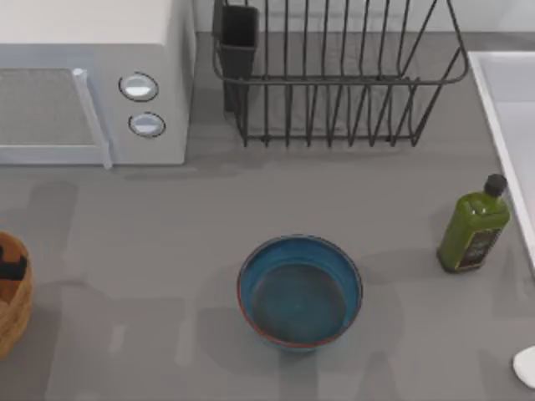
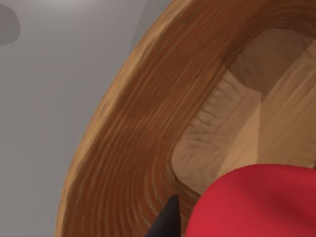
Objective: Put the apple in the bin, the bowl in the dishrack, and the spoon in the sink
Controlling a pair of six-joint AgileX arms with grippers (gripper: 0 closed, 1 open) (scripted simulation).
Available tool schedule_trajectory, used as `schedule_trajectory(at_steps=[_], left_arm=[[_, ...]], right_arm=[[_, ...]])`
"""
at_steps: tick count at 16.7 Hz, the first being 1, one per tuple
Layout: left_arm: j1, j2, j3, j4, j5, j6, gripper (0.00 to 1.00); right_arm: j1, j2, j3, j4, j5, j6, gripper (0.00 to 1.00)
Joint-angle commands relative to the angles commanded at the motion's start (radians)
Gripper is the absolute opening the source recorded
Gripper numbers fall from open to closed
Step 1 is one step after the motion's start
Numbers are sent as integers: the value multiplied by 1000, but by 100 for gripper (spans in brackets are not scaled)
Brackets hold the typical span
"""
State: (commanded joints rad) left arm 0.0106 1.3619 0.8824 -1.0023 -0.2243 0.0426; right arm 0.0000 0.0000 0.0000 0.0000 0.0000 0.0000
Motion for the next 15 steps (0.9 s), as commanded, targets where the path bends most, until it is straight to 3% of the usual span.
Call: schedule_trajectory(at_steps=[8, 15], left_arm=[[0, 0, 0, 0, 0, 0, 98], [0, 0, 0, 0, 0, 0, 100]], right_arm=[[0, 0, 0, 0, 0, 0, 100], [0, 0, 0, 0, 0, 0, 100]])
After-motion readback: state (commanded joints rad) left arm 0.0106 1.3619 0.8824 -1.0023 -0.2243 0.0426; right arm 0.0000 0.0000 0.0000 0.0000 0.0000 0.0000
